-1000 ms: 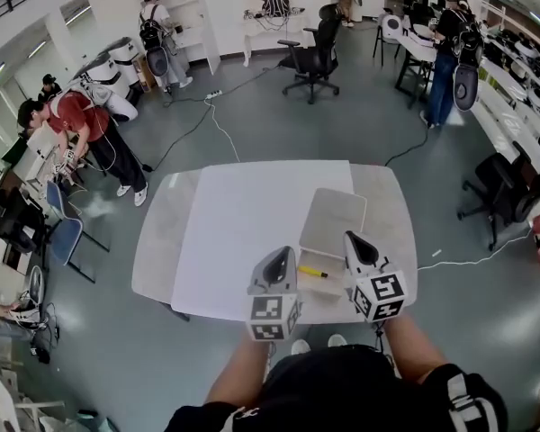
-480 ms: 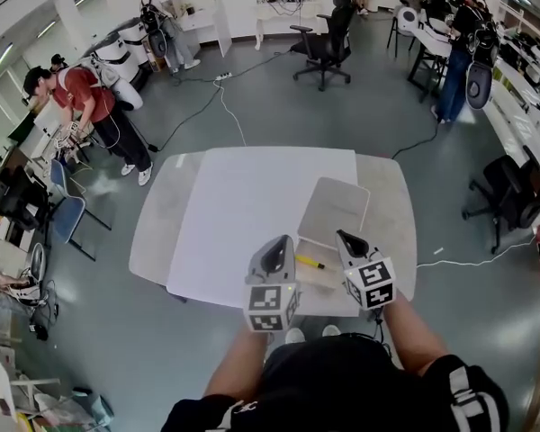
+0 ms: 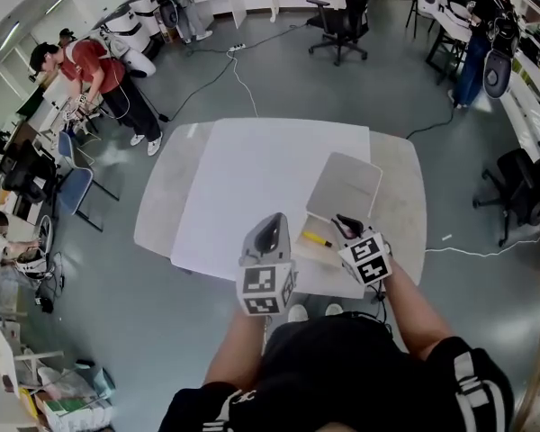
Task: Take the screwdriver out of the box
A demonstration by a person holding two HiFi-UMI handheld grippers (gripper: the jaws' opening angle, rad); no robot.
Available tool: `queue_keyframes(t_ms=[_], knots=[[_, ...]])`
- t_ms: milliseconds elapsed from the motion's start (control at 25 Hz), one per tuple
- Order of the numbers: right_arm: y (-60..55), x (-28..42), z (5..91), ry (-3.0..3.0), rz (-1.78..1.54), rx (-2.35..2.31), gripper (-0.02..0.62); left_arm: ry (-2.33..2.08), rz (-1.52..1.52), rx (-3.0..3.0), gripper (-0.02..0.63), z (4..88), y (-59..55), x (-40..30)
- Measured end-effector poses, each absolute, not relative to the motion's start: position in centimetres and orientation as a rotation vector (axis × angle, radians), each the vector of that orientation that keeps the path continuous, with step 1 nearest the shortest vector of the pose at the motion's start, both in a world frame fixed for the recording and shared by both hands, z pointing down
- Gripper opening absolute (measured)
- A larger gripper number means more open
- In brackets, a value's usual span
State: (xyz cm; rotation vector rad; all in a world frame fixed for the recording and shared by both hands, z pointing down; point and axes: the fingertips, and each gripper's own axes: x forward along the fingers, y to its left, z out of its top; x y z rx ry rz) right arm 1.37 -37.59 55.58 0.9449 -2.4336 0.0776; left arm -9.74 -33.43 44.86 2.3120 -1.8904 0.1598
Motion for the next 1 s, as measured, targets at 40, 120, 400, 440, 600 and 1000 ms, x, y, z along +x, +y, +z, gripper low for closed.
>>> queue_keyframes(t_ms=[40, 120, 400, 440, 600, 1000], knots=[[-37.4, 1.2, 56.1, -2.427, 0.092, 0.920, 0.023, -1.894, 0.162, 2.307, 0.006, 45.0, -33.3, -9.9], [-37.2, 0.9, 57.2, -2.410, 0.120, 0.873, 0.045, -1.900, 0.167, 2.298, 0.006, 45.1, -33.1, -10.2], [-36.7, -0.1, 60.1, -2.352, 0.164, 0.736, 0.101, -1.933, 0.182, 2.255, 0.006, 45.2, -32.4, -11.1], [-36.7, -0.3, 60.4, -2.346, 0.165, 0.724, 0.106, -1.938, 0.184, 2.249, 0.006, 45.2, -32.3, -11.3], [-36.7, -1.2, 61.6, -2.326, 0.168, 0.677, 0.115, -1.963, 0.187, 2.218, 0.006, 45.5, -31.7, -12.2], [-37.3, -2.1, 66.1, -2.215, 0.157, 0.528, 0.123, -2.061, 0.193, 2.110, 0.006, 45.4, -30.1, -14.8]])
